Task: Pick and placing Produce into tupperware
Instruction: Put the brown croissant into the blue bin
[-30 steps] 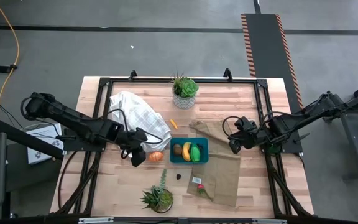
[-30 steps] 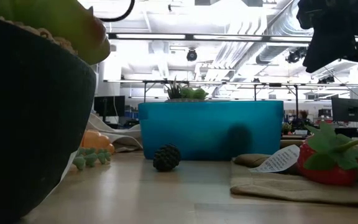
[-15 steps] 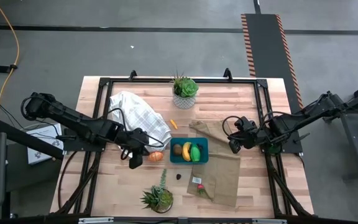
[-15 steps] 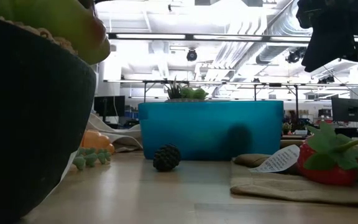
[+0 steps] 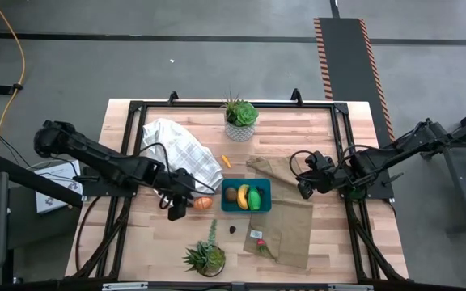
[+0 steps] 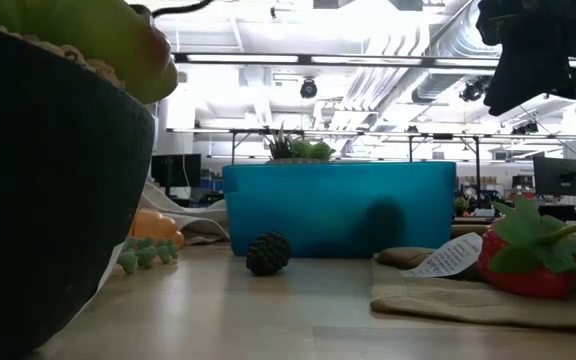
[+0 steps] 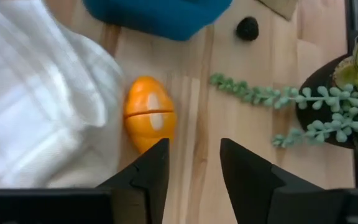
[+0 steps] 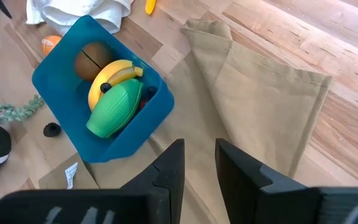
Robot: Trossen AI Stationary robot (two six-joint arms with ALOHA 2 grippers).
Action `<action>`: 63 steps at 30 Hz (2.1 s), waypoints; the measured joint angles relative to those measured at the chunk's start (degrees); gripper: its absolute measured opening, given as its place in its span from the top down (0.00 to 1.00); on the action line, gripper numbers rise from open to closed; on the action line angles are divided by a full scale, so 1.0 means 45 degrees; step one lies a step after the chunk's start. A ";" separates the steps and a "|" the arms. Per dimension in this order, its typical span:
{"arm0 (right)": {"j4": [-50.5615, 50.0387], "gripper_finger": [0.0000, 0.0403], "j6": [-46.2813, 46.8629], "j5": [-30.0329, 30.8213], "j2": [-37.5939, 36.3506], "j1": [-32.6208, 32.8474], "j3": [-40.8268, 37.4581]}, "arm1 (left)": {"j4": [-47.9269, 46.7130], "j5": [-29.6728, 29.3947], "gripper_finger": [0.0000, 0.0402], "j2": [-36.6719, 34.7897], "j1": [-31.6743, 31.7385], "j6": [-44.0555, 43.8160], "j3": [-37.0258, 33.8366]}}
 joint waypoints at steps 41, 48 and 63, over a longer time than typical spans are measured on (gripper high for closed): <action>0.0263 0.80 -0.0079 0.0092 -0.0005 0.0005 0.0000 | 0.0838 -0.0437 0.36 0.2665 -0.0005 -0.0807 0.0086; 0.0263 0.80 -0.0079 0.0087 -0.0002 0.0005 0.0000 | 0.0853 -0.0548 0.29 0.2665 0.0000 -0.0748 0.0086; 0.0351 0.80 -0.0136 0.0151 0.0000 0.0000 0.0000 | 0.1506 -0.0749 0.27 0.3025 0.0000 -0.0478 0.0090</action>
